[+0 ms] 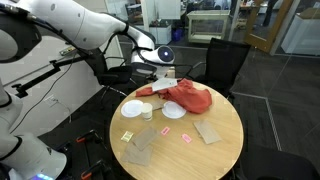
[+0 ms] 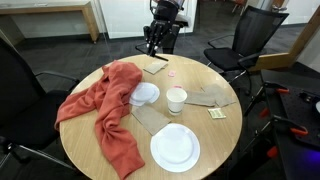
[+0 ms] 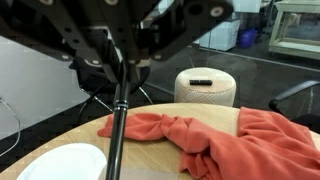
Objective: Pick the pen on the table and put it in the cup
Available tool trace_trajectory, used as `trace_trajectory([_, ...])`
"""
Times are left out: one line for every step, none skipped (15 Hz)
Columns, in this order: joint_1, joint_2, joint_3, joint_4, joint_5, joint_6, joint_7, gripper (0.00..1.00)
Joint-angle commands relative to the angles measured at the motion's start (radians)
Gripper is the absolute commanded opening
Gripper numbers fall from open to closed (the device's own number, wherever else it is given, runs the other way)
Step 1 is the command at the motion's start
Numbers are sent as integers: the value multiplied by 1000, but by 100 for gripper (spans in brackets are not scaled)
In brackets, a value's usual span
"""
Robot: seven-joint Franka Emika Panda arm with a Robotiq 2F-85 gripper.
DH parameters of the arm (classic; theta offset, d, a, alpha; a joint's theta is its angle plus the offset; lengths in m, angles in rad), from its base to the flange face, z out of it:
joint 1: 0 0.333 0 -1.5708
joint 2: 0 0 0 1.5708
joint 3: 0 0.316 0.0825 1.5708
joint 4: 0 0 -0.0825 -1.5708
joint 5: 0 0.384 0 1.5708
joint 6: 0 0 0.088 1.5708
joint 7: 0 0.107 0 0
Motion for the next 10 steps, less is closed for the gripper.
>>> trace_trajectory([10, -32, -37, -29, 127, -89, -141, 4])
trace_trajectory([12, -34, -49, -32, 159, -118, -181, 4])
trace_trajectory([16, -34, -62, -34, 184, -147, -217, 4])
trace_trajectory([21, -32, -77, -35, 205, -178, -253, 4])
trace_trajectory([26, -32, -92, -36, 222, -210, -285, 4])
trace_trajectory([31, -31, -107, -40, 238, -237, -314, 4])
trace_trajectory([31, -29, -118, -42, 258, -269, -350, 4])
trace_trajectory([35, -28, -130, -46, 275, -296, -374, 4])
trace_trajectory([35, -24, -141, -48, 300, -325, -405, 4])
trace_trajectory([40, -20, -153, -49, 318, -355, -427, 4])
